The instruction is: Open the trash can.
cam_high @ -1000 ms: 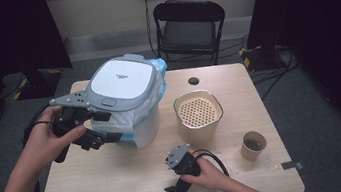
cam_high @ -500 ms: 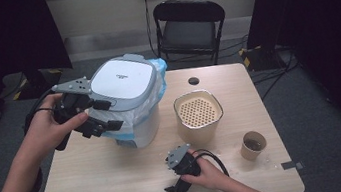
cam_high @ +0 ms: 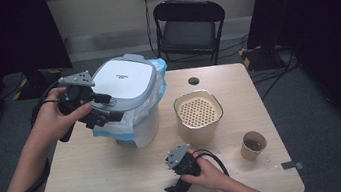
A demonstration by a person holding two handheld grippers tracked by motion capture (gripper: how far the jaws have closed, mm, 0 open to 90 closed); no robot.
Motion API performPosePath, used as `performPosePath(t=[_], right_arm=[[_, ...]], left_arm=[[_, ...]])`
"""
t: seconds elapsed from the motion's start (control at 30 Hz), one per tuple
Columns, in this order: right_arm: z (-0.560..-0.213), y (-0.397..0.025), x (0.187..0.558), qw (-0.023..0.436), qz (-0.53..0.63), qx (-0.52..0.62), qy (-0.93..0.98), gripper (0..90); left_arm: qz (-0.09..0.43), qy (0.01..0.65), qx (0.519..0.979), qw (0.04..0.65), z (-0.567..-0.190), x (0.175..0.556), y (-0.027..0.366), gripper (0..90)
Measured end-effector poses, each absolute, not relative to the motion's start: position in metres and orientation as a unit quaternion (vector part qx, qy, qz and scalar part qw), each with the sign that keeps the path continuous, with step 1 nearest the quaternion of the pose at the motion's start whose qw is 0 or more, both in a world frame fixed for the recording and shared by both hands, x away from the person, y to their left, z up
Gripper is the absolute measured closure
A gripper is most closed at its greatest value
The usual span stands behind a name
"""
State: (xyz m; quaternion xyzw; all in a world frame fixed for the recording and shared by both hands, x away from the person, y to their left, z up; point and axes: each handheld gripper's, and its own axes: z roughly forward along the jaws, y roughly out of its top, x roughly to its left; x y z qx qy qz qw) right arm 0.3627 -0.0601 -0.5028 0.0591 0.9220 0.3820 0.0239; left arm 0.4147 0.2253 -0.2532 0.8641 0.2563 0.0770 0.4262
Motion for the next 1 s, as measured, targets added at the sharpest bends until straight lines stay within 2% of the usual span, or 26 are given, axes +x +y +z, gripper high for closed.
performPosePath(t=[0.5,0.67,1.0], right_arm=[[-0.5028,-0.0601,0.3628,0.024,0.382,0.059,0.922,0.0],[-0.5028,-0.0601,0.3627,0.024,0.382,0.059,0.922,0.0],[-0.5028,-0.0602,0.3627,0.024,0.382,0.059,0.922,0.0]], left_arm=[[0.094,0.239,0.862,0.438,-0.2573,0.4167,0.2251,18.7],[0.107,0.235,0.868,0.425,-0.2571,0.4138,0.2212,18.7],[0.089,0.247,0.863,0.431,-0.2569,0.4134,0.2217,18.8]])
